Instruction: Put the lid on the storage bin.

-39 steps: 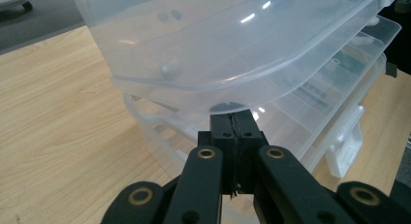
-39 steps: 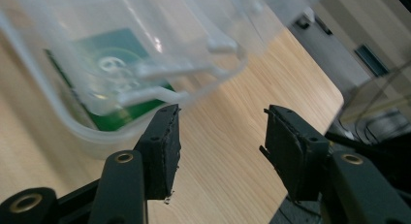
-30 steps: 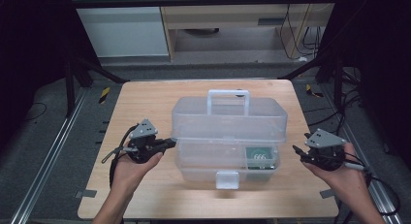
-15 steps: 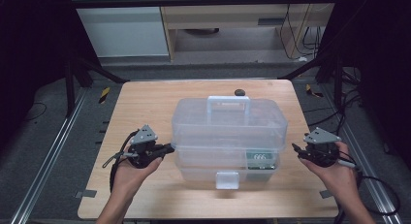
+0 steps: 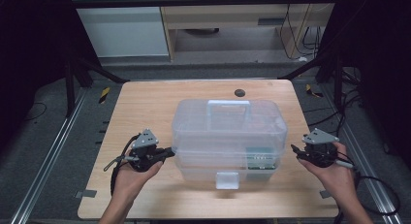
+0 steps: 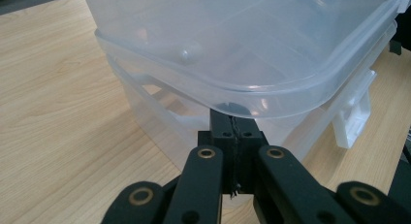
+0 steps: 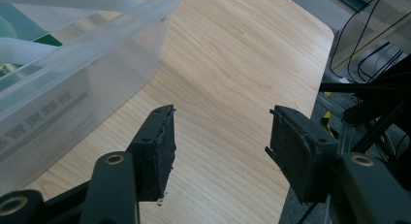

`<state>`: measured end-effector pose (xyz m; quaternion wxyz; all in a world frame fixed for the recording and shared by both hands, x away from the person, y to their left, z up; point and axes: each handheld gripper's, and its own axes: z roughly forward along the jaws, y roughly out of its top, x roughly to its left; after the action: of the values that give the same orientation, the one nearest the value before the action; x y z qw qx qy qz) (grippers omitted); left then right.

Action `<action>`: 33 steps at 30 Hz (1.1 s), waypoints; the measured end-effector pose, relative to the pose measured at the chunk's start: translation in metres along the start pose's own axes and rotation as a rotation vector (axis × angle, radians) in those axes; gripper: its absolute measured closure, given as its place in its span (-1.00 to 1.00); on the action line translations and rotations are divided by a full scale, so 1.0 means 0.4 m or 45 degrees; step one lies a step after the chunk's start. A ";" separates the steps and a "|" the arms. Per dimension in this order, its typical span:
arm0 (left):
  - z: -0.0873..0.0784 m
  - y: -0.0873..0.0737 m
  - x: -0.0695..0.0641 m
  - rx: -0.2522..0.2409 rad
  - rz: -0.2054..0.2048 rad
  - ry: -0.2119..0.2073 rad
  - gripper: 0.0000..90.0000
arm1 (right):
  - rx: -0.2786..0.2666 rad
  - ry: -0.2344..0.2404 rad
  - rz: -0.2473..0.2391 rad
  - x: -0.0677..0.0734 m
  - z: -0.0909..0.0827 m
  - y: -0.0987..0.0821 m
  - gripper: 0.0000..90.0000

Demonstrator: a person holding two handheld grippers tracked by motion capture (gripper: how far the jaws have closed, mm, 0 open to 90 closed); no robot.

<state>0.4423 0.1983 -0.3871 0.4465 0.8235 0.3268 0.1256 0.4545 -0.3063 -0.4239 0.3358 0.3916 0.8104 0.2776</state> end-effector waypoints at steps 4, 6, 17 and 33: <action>0.004 -0.008 -0.002 0.015 0.007 -0.002 1.00 | 0.007 0.004 0.002 0.003 0.008 -0.002 -0.07; 0.006 -0.012 -0.002 0.031 0.011 0.002 1.00 | 0.011 0.006 0.005 0.004 0.012 -0.003 -0.08; -0.022 -0.078 0.106 0.203 0.022 0.289 1.00 | 0.040 -0.058 0.050 -0.031 0.050 -0.020 -0.18; 0.101 -0.193 0.308 0.186 -0.152 0.573 0.55 | 0.022 -0.009 0.337 -0.049 0.187 -0.068 -0.27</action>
<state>0.5227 0.2819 -0.4838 0.3084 0.7841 0.4742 0.2554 0.5085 -0.3231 -0.4834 0.2958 0.4989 0.7528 0.3112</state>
